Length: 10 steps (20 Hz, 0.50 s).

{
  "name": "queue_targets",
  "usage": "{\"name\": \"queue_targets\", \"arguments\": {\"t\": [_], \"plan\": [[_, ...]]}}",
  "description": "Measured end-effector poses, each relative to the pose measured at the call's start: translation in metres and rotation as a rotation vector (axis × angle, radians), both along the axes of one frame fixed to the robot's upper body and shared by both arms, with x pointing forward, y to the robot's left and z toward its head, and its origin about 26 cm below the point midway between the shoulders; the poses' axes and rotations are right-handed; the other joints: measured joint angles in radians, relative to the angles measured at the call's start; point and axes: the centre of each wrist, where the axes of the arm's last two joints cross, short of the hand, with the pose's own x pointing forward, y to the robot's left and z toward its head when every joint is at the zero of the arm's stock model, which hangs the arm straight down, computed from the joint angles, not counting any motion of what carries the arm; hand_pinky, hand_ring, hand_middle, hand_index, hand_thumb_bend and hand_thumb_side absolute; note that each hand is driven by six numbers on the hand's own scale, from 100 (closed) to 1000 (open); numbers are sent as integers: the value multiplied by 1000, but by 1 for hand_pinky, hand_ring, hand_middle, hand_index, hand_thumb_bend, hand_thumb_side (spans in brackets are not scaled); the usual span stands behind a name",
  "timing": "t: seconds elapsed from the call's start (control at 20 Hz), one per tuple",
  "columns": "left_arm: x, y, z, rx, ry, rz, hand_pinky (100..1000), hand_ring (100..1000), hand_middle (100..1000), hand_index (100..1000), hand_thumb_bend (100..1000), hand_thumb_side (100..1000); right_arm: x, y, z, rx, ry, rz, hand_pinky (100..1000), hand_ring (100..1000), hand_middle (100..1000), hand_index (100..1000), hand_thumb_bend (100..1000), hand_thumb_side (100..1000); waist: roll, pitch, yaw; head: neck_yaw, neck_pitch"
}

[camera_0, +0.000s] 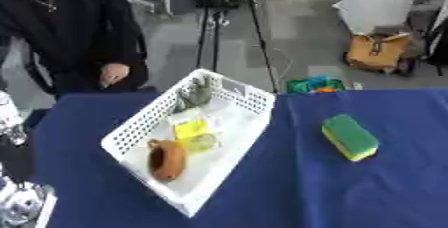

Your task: Pick up objects on the table and place them in the box.

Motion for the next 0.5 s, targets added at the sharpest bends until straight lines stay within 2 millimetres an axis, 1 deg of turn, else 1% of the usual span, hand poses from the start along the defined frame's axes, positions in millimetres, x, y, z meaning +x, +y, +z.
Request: {"name": "queue_targets", "arguments": {"t": [0.3, 0.4, 0.45, 0.5], "plan": [[0, 0, 0, 0, -5, -1, 781, 694, 826, 815, 100, 1000, 0, 2, -4, -2, 5, -22, 807, 850, 840, 964, 100, 890, -5, 2, -2, 4, 4], [0, 0, 0, 0, -5, -1, 781, 695, 827, 814, 100, 1000, 1, 3, -4, 1, 7, -32, 804, 848, 839, 966, 100, 871, -6, 3, -2, 3, 8], [0, 0, 0, 0, -5, -1, 781, 695, 827, 814, 100, 1000, 1, 4, -4, 5, 7, -43, 807, 847, 844, 975, 100, 809, -7, 3, -4, 3, 8], [0, 0, 0, 0, -5, -1, 781, 695, 827, 813, 100, 1000, 1, 5, -2, 8, 6, -57, 807, 847, 847, 975, 100, 822, -9, 3, -6, -1, 9]]}}
